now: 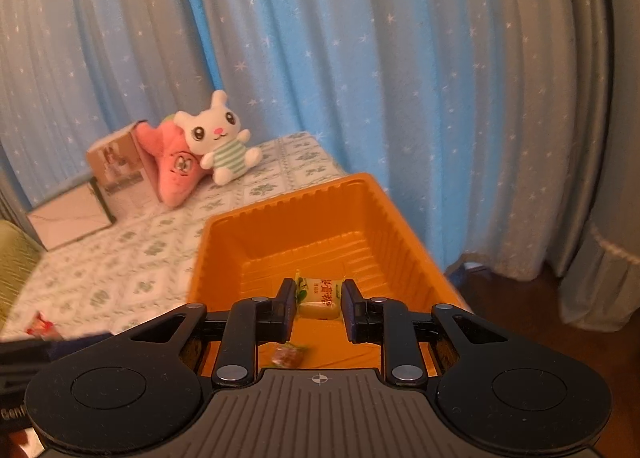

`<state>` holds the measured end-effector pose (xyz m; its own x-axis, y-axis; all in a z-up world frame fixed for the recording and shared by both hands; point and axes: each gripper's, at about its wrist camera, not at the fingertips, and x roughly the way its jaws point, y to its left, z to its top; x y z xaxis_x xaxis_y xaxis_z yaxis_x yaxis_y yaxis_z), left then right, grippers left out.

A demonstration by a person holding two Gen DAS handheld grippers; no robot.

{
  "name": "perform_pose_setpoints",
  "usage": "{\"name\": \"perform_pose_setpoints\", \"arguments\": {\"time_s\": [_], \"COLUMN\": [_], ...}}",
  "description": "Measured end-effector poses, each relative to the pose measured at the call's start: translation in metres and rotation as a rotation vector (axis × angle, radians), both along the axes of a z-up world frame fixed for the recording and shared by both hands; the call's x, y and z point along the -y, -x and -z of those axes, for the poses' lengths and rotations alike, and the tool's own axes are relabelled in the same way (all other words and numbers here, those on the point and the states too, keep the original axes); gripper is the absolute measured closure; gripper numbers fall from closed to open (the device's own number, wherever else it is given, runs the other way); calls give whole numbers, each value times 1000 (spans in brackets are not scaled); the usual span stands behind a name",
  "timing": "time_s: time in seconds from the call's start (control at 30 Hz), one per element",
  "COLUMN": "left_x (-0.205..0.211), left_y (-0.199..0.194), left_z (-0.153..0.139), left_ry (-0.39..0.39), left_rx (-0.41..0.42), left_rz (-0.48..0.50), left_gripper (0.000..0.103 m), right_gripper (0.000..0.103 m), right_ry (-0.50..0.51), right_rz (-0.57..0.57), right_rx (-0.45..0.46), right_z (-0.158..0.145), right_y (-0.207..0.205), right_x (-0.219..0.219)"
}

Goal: Organize snacks
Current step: 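Carry both snacks to the orange tray and open both grippers, then move both tools back toward the snack pile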

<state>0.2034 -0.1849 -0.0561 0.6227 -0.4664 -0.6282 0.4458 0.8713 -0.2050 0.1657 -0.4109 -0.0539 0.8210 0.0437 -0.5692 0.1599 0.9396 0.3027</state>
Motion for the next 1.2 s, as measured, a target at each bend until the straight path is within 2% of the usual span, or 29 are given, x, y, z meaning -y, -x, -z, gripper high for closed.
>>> {"name": "perform_pose_setpoints", "arguments": {"time_s": [0.03,0.1,0.13,0.17,0.33,0.57,0.8,1.0,1.2], "left_x": [-1,-1,-2,-3,-9,-26,-55,-92,-133], "left_y": [1,3,5,7,20,46,79,104,129], "left_z": [0,1,2,3,-1,-12,-19,-25,-23], "left_ry": [-7,-31,-37,-41,-42,-50,-69,-67,-100], "left_rx": [-2,2,4,7,31,62,54,35,36], "left_rz": [-4,-15,-17,-18,-29,-63,-120,-194,-264], "left_gripper": [65,65,65,65,66,62,44,43,43], "right_gripper": [78,63,50,44,44,44,44,44,44], "right_ry": [-20,-33,-30,-26,-33,-13,23,26,40], "right_rz": [-3,5,10,16,54,65,4,-66,-148], "right_rx": [-10,-13,-5,3,5,36,37,25,13], "right_z": [1,2,1,0,-7,-23,-32,-33,-33], "right_y": [-3,-4,-3,-1,11,55,88,108,118], "right_x": [2,3,3,3,6,-13,-50,-85,-121]}}
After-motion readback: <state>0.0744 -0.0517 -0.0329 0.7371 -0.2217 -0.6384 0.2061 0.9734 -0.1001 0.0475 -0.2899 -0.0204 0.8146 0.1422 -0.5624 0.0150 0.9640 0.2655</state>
